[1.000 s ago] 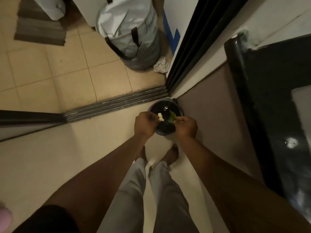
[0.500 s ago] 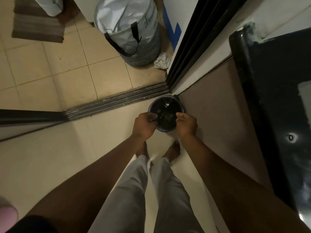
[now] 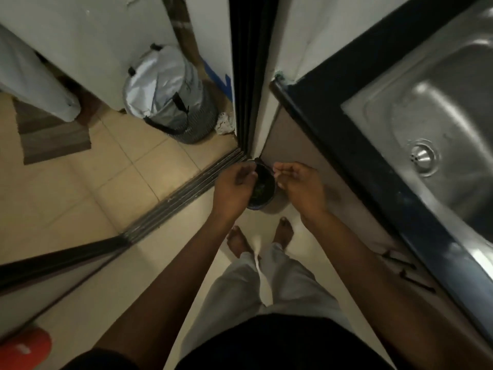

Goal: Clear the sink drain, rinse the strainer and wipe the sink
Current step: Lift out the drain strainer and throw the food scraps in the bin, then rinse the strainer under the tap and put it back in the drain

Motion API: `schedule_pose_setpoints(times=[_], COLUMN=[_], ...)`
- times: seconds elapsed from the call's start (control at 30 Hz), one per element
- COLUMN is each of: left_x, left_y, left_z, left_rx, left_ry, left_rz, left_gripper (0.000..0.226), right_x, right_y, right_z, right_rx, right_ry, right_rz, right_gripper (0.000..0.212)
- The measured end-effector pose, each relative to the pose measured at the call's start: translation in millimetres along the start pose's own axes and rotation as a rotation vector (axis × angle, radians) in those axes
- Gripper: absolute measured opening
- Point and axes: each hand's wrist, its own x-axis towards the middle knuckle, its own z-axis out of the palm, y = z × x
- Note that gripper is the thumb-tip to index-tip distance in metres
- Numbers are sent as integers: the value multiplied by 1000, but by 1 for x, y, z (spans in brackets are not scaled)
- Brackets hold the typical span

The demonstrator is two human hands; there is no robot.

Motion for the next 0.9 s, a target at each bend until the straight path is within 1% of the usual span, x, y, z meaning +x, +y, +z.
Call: schedule_pose_setpoints(times=[0.23, 0.33, 0.57, 0.73, 0.9], left_x=[-39, -49, -78, -98, -124], left_y=[68, 95, 149, 187, 215], left_z=[1, 10, 49, 95, 147], left_rx=[48, 21, 40, 16, 30], left_ry=[-81, -129, -255, -336, -405], left_rz=[220, 269, 394, 395, 440], left_gripper=[20, 18, 20, 20, 20], right_x=[-64, -82, -117, -138, -155], right_y=[-44, -59, -68, -68, -56], right_z=[-54, -82, -148, -205, -263], right_rx=[107, 189, 374, 422, 425], right_ry=[90, 119, 197, 299, 381], right_rz=[-105, -155, -168, -220, -249], right_gripper=[21, 21, 21, 19, 19])
